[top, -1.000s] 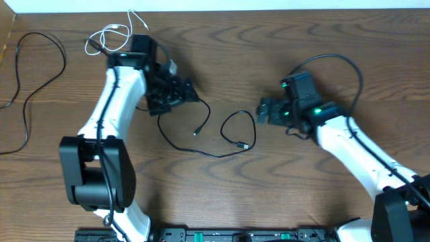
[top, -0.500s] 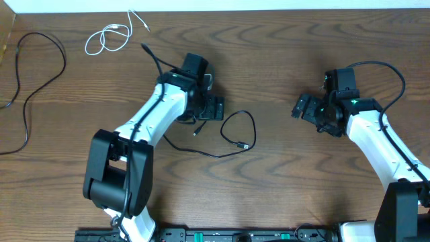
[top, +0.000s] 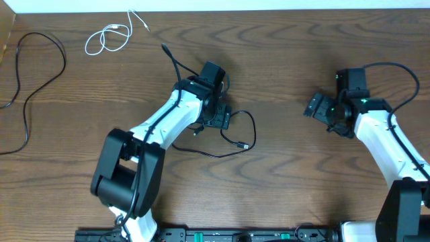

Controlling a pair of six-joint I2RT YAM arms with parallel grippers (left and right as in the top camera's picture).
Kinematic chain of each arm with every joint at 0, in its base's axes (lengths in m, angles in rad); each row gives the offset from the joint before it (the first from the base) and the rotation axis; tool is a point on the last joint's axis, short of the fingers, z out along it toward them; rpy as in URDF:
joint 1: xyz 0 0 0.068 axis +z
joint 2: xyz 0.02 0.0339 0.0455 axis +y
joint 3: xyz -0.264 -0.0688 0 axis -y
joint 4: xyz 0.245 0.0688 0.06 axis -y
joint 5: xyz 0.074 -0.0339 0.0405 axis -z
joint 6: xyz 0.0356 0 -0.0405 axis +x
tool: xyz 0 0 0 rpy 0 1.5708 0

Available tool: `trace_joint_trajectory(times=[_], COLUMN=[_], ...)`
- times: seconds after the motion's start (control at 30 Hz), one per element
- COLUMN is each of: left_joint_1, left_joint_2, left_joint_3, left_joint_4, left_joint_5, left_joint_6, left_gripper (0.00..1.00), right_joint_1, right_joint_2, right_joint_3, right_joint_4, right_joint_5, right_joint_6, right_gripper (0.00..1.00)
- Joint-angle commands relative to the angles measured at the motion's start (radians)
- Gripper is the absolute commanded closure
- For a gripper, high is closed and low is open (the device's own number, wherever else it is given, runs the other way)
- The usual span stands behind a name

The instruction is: Untangle cables

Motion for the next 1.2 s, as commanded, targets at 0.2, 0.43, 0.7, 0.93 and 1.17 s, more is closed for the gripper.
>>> trace_joint_trajectory(times=[0.2, 0.43, 0.7, 0.93, 1.17], left_joint_1=[-0.01, -0.018, -0.018, -0.018, -0.018], left_joint_2=[0.103, 0.105, 0.143, 0.152, 0.15], left_joint_3=[-0.008, -0.008, -0.009, -0.009, -0.006], left_joint_4=[-0.001, -0.016, -0.028, -0.045, -0.046], left_joint_5=[0.025, 0.066, 0.044, -0.021, -0.021], left_joint_6=[0.115, 0.133, 0.133, 0.132, 0.132], left_gripper=[0.1, 0.08, 0.33, 0.76, 0.92], right_joint_1=[-0.006, -0.006, -0.006, -0.006, -0.006], right_joint_2=[0.006, 0.006, 0.006, 0.006, 0.006], right_joint_3=[0.0, 0.0, 0.0, 0.0, 0.0], right_joint_4=[-0.004, -0.003, -0.003, -0.003, -0.003], right_joint_5=[0.03, 0.03, 0.03, 0.03, 0.03], right_joint_6=[-0.006, -0.006, -0.006, -0.006, -0.006], right_gripper=[0.01, 0.01, 0.01, 0.01, 0.01])
